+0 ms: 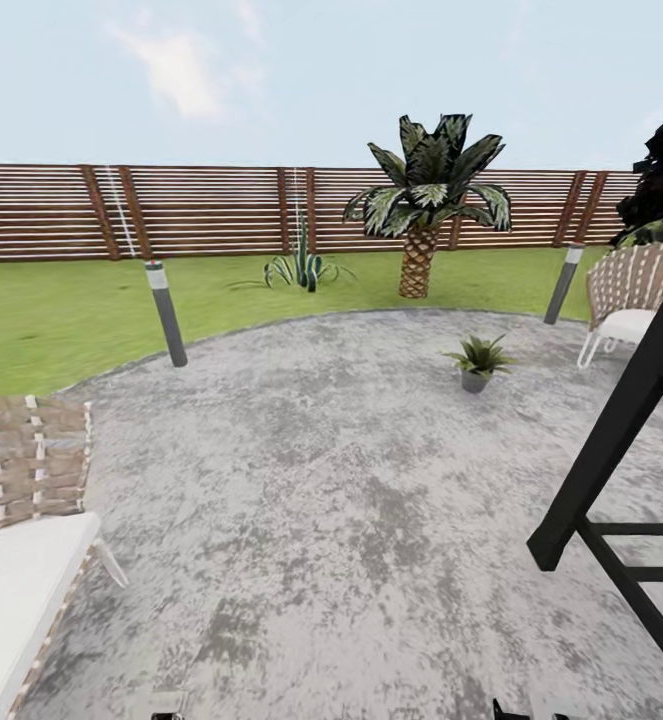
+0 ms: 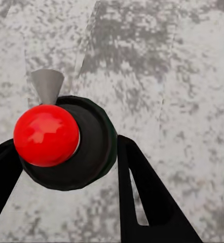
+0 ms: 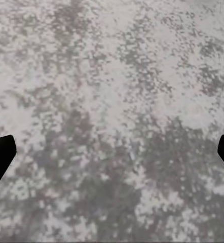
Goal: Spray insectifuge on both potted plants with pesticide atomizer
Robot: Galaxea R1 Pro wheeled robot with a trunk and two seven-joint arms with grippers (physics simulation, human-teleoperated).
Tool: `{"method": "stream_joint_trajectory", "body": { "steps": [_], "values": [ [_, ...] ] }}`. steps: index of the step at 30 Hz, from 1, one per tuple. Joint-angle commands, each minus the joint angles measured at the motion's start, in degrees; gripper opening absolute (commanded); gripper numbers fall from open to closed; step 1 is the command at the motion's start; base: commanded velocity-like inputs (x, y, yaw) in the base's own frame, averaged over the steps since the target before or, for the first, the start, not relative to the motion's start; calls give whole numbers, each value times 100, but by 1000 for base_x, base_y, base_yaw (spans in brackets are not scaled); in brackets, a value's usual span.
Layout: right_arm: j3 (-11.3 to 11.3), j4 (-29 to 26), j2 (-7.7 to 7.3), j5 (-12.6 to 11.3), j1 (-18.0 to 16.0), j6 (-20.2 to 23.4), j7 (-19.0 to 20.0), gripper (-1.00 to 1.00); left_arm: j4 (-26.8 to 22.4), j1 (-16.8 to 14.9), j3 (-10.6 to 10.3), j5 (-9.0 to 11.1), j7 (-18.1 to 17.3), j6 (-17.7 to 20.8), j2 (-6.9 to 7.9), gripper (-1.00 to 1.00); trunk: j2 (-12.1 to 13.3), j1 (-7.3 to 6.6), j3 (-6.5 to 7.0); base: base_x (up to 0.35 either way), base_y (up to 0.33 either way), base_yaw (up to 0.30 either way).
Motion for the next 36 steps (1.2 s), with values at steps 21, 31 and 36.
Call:
{"method": "stream_joint_trajectory", "body": {
  "steps": [21,31,36],
  "values": [
    [-48,5,-26,61,-6,-24,4,100,3,-3,51,-31,-30,-19,0,-100,-2,2,-5,338,0,-4],
    [-48,8,-24,61,-6,-24,0,100,7,-3,52,-30,-32,-19,0,-100,-2,2,-5,338,0,0],
    [-48,5,-23,61,-6,-24,4,100,7,3,46,-30,-32,-19,0,-100,-2,2,-5,338,0,0]
  ]
}}
